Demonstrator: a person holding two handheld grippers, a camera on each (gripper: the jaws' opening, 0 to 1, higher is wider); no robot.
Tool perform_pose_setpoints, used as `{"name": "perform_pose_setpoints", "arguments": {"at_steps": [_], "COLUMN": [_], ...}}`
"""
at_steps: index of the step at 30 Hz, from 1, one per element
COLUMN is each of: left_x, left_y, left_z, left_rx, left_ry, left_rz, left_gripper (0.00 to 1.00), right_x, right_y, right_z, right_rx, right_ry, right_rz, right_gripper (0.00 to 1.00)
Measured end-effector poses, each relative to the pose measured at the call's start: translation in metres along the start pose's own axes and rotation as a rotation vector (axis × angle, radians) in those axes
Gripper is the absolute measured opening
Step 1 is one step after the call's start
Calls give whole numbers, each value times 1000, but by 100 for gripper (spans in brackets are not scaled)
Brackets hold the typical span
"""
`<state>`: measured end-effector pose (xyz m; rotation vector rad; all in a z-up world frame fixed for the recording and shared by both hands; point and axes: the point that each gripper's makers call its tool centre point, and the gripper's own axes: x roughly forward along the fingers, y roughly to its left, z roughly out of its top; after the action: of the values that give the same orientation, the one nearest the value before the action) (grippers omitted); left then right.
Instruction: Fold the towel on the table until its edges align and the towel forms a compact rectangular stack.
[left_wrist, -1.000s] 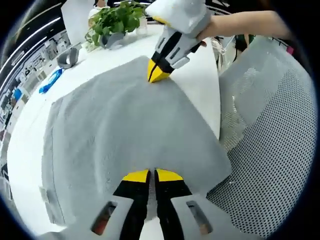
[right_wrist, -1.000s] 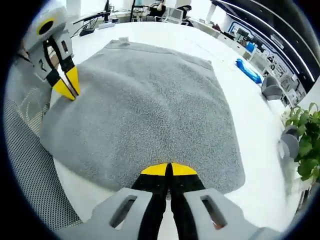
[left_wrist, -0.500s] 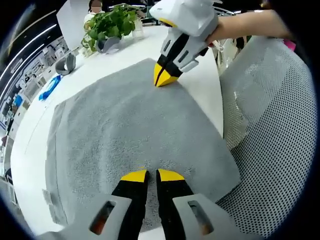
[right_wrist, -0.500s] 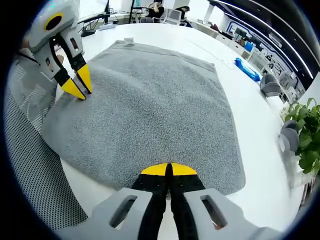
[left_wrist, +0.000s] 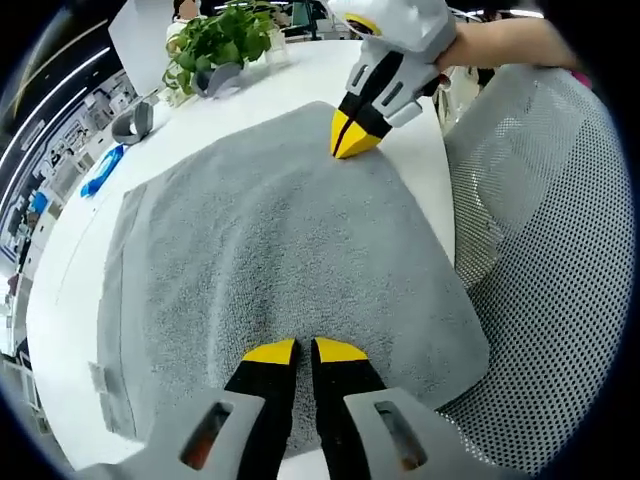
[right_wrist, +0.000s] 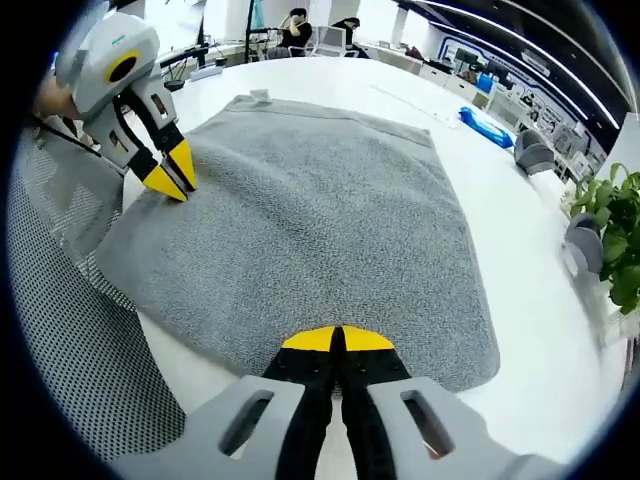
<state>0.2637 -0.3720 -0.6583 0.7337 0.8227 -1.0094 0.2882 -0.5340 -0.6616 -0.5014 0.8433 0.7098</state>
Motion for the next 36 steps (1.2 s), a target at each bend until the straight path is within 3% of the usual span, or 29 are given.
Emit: {"name": "perform_pose_setpoints", "arguments": {"at_steps": [7, 16, 24, 27, 30, 36], "left_x": [0, -1, 0, 1, 3, 2], "left_y": [5, 7, 21, 29, 36, 47], "left_z": [-3, -6, -9, -11, -13, -16], "left_rx": [55, 232, 190, 222, 251, 232], "left_ry": [12, 95, 155, 187, 195, 190], "left_rz": [37, 55, 21, 39, 58, 55], "left_gripper": [5, 3, 3, 3, 3, 2], "right_x": [-2, -4, -3, -2, -2, 0], "right_y": [6, 16, 20, 26, 29, 37], "right_z": [-1, -1, 1, 3, 5, 9], "right_rx": [33, 57, 71, 48, 46, 47], "right_ry": [-20, -22, -36, -43, -49, -68], "right_rz": [29, 66, 90, 106, 121, 157], "right_gripper": [0, 0, 0, 0, 0, 0]}}
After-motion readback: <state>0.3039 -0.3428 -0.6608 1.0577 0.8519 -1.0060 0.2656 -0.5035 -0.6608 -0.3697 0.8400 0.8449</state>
